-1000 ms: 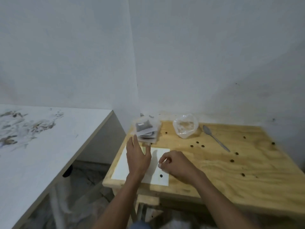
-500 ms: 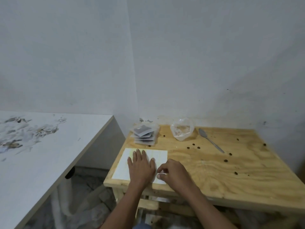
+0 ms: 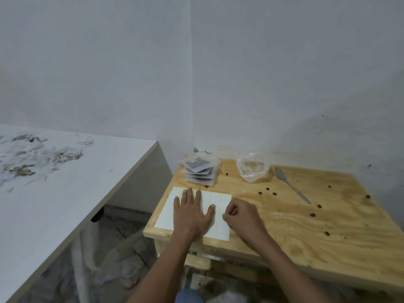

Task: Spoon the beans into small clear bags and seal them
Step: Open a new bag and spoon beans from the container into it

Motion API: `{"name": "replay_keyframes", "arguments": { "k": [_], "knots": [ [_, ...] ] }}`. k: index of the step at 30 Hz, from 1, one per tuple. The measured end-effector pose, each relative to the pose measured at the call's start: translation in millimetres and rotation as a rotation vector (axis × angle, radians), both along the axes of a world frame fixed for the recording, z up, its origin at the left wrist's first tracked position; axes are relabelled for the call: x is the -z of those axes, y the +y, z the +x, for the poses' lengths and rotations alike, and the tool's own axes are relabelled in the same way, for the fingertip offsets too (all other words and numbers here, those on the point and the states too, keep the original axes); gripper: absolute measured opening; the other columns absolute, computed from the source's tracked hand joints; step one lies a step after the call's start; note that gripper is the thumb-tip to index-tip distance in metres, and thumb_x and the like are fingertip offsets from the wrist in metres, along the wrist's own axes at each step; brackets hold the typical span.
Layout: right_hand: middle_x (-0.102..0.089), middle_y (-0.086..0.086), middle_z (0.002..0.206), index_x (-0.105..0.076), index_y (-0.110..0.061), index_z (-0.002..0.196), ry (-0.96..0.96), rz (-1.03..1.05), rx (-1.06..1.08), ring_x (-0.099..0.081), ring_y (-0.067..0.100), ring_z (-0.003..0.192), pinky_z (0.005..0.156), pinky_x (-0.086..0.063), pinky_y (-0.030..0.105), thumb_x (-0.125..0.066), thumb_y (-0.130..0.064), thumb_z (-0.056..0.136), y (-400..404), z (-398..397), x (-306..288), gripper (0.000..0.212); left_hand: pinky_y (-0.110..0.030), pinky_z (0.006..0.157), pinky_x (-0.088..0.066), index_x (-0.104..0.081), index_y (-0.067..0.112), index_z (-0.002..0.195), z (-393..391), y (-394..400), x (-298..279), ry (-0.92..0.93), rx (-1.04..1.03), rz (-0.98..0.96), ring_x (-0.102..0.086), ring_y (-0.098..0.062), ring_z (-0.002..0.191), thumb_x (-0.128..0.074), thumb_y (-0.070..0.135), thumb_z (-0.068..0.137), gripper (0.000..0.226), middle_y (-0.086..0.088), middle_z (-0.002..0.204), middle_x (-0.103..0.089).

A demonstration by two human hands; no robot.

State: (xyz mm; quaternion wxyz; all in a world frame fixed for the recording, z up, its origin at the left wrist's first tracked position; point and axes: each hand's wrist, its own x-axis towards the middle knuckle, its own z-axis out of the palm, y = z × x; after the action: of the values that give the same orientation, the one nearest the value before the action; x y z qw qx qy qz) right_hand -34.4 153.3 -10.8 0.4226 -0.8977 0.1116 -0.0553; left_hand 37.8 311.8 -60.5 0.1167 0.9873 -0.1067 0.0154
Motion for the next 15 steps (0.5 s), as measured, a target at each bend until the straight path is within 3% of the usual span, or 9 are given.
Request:
{"name": "replay_keyframes", "arguments": {
  "k": [3,5,8,11,13,15],
  "knots": [
    [-0.074,0.005,0.069,-0.071,-0.007,0.093,0.070,0.505,0.159,-0.060,0.014,0.053,0.050,-0.047,0.027,-0.060,-0.002,0.091,0,21,-6,0.012,-0.052,0.127,0.003,-0.013,0.023,0.164,2,0,0,0.003,-0.016,-0.008,0.003,-0.025,0.159,-0.013,0.072,0.096,0.084,-0.009,0.172,-0.002],
    [-0.067,0.006,0.066,-0.071,-0.002,0.100,0.117,0.641,0.206,-0.050,0.016,0.051,0.048,-0.040,0.028,-0.048,0.000,0.093,2,36,-7,0.025,-0.053,0.127,0.002,-0.014,0.023,0.164,3,-1,0,-0.002,-0.022,-0.010,0.002,-0.026,0.159,-0.014,0.072,0.095,0.084,-0.010,0.172,-0.003],
    [-0.058,0.002,0.070,-0.076,-0.007,0.097,0.152,0.476,0.211,-0.047,0.018,0.058,0.054,-0.038,0.031,-0.044,-0.007,0.093,11,59,-11,0.032,-0.053,0.127,0.002,-0.015,0.023,0.163,2,-1,0,-0.009,-0.021,-0.024,0.002,-0.026,0.159,-0.013,0.072,0.096,0.084,-0.009,0.172,-0.004],
    [-0.055,-0.002,0.060,-0.070,-0.010,0.067,0.064,0.143,0.211,-0.053,0.022,0.061,0.060,-0.045,0.040,-0.054,-0.021,0.087,23,80,-5,0.027,-0.053,0.127,0.002,-0.015,0.024,0.163,1,-1,-1,-0.012,-0.022,-0.036,0.002,-0.026,0.159,-0.014,0.072,0.096,0.083,-0.009,0.172,-0.004],
    [-0.060,-0.003,0.058,-0.063,-0.014,0.059,0.052,0.008,0.222,-0.058,0.022,0.058,0.053,-0.042,0.030,-0.064,-0.024,0.084,31,94,4,0.027,-0.053,0.127,0.002,-0.016,0.023,0.163,1,-1,-2,-0.018,-0.025,-0.038,0.001,-0.026,0.159,-0.015,0.071,0.097,0.082,-0.009,0.172,-0.005],
    [-0.069,-0.006,0.066,-0.070,-0.017,0.067,0.062,-0.069,0.232,-0.066,0.019,0.065,0.052,-0.040,0.024,-0.073,-0.029,0.084,38,105,11,0.021,-0.053,0.127,0.001,-0.017,0.022,0.163,1,-1,-3,-0.027,-0.026,-0.037,-0.001,-0.027,0.159,-0.016,0.069,0.097,0.081,-0.010,0.172,-0.006]
  ]
}}
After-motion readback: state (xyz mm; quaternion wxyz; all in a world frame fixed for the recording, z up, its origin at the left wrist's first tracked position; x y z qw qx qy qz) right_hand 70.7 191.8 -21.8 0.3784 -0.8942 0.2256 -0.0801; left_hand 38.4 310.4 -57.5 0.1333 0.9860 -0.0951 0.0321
